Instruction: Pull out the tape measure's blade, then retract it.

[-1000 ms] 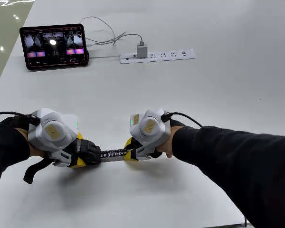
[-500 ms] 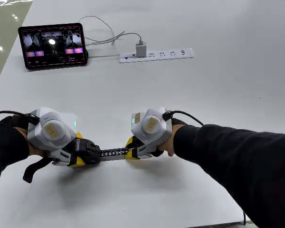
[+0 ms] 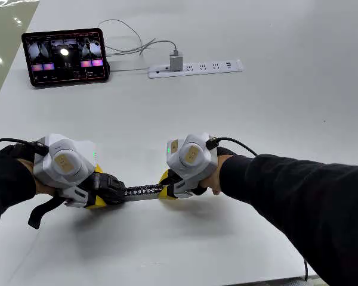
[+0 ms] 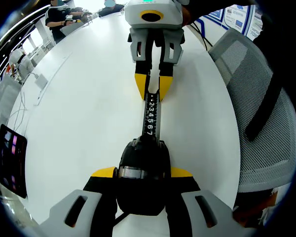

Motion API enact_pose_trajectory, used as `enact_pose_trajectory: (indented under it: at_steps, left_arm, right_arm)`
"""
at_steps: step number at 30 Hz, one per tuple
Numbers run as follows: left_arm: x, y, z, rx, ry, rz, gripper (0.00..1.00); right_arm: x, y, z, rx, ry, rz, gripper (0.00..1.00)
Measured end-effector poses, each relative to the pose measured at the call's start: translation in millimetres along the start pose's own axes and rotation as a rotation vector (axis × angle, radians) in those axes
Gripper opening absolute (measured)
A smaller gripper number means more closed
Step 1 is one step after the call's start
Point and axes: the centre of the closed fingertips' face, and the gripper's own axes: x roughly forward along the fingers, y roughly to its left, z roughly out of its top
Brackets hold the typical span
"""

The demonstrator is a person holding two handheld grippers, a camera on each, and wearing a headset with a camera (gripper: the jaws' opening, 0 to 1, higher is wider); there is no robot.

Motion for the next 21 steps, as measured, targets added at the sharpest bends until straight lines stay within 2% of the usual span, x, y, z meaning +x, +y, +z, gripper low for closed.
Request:
enact_pose_trajectory:
  at_steps: [21]
  left_arm:
    - [-0.9,-0.8,0.9,0.000,-0.001,0.001,0.32]
  right_arm:
    - [-2.8,0.7,-2.7,0.007,0.001,-0.001,0.08]
